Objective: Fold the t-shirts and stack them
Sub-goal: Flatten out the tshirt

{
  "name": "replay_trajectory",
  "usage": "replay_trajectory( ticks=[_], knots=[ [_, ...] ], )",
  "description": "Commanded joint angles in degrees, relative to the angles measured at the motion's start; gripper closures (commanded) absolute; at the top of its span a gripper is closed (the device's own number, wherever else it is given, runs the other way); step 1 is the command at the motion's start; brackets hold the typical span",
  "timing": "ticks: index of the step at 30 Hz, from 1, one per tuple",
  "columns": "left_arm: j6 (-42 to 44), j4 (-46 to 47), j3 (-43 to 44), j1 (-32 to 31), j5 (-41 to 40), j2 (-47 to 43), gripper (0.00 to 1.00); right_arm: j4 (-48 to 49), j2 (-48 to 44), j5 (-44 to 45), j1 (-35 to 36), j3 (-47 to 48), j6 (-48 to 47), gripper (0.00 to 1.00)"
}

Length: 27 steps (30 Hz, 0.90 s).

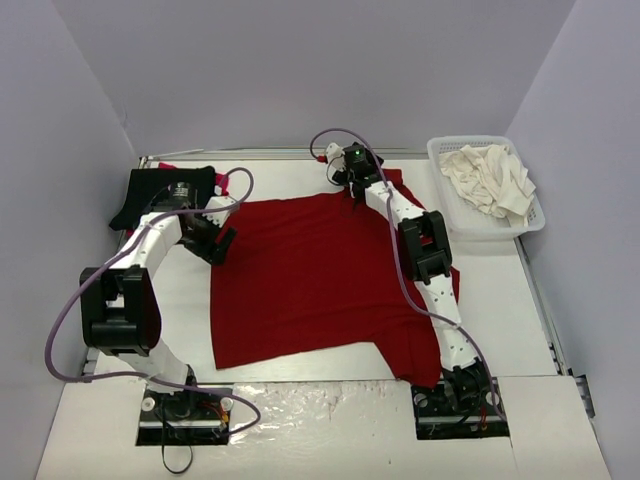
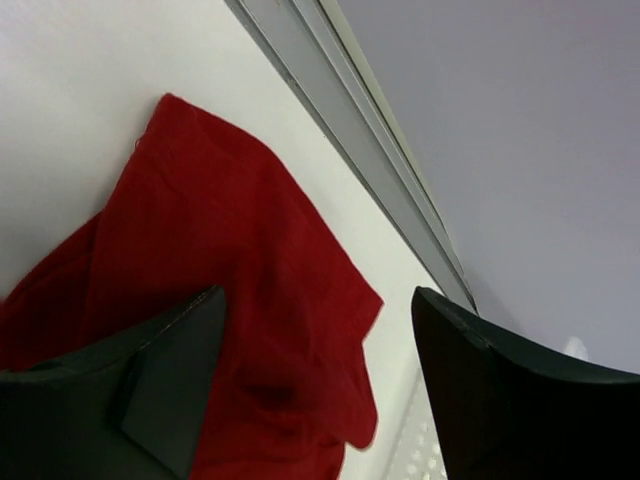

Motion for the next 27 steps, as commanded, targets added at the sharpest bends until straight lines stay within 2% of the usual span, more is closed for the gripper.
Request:
replay_trajectory(
  ticks=[1, 10, 13, 14, 16, 17, 18, 19, 20, 21, 22, 24, 27],
  knots=[
    [-0.39, -0.81, 2.16, 0.4, 1.52, -5.63, 0.28, 2.54, -13.18, 4.42, 1.46, -4.59, 0.91, 0.29],
    [-2.15, -0.63, 3.04, 0.4, 4.87, -10.21, 0.18, 2.37, -34.27, 9.17, 2.78, -22.26, 4.6, 0.21],
    [-2.67, -0.37, 2.34, 0.4, 6.79, -11.62, 0.15, -1.3, -40.25, 9.09, 2.78, -29.29, 7.93, 0.21],
    [-2.68, -0.37, 2.07, 0.4, 7.58, -11.88, 0.15, -3.32, -41.67, 8.39, 2.78, -30.18, 9.08, 0.24],
    [-1.98, -1.15, 1.63, 0.4, 10.4, -12.15, 0.15, -8.84, -45.62, 6.11, 2.78, -32.29, 11.63, 0.42],
    [-1.71, -1.59, 1.63, 0.32, 11.28, -11.98, 0.17, -10.45, -46.86, 5.57, 2.78, -33.34, 13.99, 0.54],
    [-1.01, -2.38, 1.46, 0.4, 13.2, -11.54, 0.25, -11.86, -48.0, 4.96, 2.78, -35.62, 15.14, 0.82],
    [-0.83, -2.91, 1.72, 0.4, 14.0, -11.01, 0.33, -14.48, -50.36, 4.34, 2.61, -36.86, 16.37, 0.9],
    [-0.74, -3.52, 1.98, 0.32, 14.62, -10.4, 0.46, -16.07, -51.61, 2.16, 2.52, -38.09, 18.3, 0.93],
    [-0.57, -4.92, 2.33, 0.23, 15.84, -8.39, 0.72, -17.65, -52.75, 0.4, 2.26, -40.45, 18.93, 1.0],
    [-0.31, -5.81, 3.29, 0.05, 16.29, -7.24, 0.82, -21.15, -54.85, -1.62, 1.73, -41.6, 19.46, 1.0],
    [0.57, -7.48, 4.35, -0.21, 17.78, -3.47, 0.97, -24.77, -56.36, -8.03, 0.94, -43.45, 20.43, 1.0],
    [0.23, -7.23, 5.06, -0.48, 19.63, 0.4, 0.98, -28.65, -57.51, -10.78, 0.06, -47.92, 22.09, 1.0]
  ],
)
